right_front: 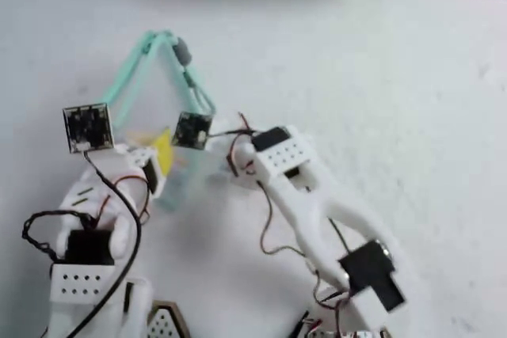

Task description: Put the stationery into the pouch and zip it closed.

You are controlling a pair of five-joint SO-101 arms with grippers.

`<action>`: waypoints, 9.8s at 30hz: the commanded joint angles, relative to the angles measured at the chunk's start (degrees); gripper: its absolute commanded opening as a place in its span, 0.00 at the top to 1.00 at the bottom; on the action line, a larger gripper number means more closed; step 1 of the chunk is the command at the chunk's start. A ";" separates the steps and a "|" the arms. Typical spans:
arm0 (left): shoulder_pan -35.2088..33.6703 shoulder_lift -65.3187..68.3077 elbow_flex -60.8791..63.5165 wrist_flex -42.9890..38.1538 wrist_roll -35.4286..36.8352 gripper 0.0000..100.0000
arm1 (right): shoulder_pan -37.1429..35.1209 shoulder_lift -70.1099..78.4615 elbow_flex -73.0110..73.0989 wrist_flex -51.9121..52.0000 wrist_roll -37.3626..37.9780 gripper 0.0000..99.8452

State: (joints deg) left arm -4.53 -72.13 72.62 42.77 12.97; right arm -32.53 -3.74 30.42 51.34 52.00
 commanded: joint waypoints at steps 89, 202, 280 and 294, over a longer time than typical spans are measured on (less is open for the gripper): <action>21.93 -0.57 0.00 1.93 -14.68 0.70 | 24.22 -65.89 6.68 3.65 -47.65 0.98; 19.38 -1.80 -5.01 1.41 -4.84 0.79 | -12.53 -37.67 -8.18 -0.92 -40.79 0.98; 10.59 -1.80 0.62 -5.54 -4.13 0.81 | 13.05 19.56 -15.38 -2.51 1.49 0.81; 10.95 -1.80 0.79 -5.54 -4.13 0.81 | 14.11 20.88 -15.30 -2.42 1.05 0.98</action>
State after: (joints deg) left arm 6.46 -73.63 73.67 39.34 8.13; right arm -18.73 17.36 16.62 48.97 52.88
